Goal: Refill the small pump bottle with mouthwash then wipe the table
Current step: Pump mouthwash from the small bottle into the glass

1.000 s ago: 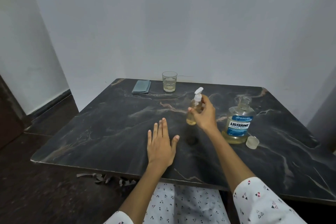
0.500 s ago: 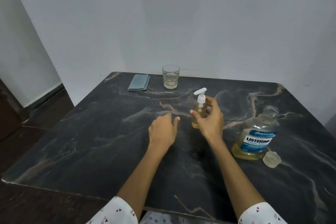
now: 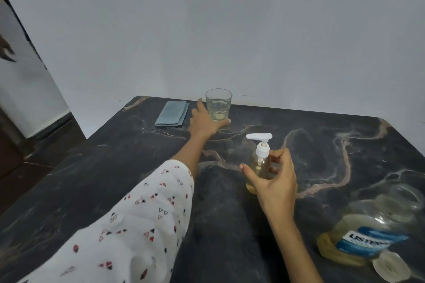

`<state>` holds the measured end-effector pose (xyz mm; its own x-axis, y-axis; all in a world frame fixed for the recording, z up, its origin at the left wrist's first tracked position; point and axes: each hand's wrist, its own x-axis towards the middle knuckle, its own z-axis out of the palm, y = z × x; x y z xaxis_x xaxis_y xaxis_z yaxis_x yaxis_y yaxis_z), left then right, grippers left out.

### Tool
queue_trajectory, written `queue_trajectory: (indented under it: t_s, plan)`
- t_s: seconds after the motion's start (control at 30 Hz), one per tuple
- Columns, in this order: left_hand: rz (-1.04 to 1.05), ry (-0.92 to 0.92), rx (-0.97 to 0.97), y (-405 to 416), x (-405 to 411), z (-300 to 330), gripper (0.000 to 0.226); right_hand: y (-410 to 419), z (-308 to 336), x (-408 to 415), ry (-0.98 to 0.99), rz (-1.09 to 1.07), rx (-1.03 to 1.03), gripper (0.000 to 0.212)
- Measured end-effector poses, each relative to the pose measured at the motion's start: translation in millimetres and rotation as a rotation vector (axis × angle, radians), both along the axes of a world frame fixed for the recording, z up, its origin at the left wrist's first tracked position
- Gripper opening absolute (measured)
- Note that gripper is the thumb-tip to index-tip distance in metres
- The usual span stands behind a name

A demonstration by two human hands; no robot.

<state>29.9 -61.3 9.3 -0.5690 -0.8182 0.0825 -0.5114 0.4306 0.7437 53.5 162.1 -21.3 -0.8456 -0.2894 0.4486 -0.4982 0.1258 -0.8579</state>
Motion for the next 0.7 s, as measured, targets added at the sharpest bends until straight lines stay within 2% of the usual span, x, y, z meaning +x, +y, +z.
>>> queue_trajectory:
  t_s: [0.17, 0.23, 0.33, 0.4, 0.53, 0.7]
  plan:
    - [0.034, 0.218, 0.188, -30, -47, -2, 0.128, -4, -5, -5, 0.005, 0.013, -0.021, 0.050]
    - [0.067, 0.258, 0.243, -37, -59, -5, 0.124, -4, -6, -6, 0.008, 0.018, -0.033, 0.051]
    - [0.089, 0.294, 0.271, -41, -72, -11, 0.105, -5, -6, -7, 0.012, 0.026, -0.048, 0.050]
    - [0.105, 0.304, 0.262, -42, -75, -14, 0.094, -6, -6, -7, 0.016, 0.020, -0.054, 0.050]
    - [0.112, 0.308, 0.208, -38, -65, -6, 0.086, -7, -6, -8, 0.030, 0.025, -0.080, 0.050]
    - [0.030, 0.434, 0.114, -16, -1, 36, 0.078, -6, -5, -11, -0.067, 0.158, -0.126, 0.052]
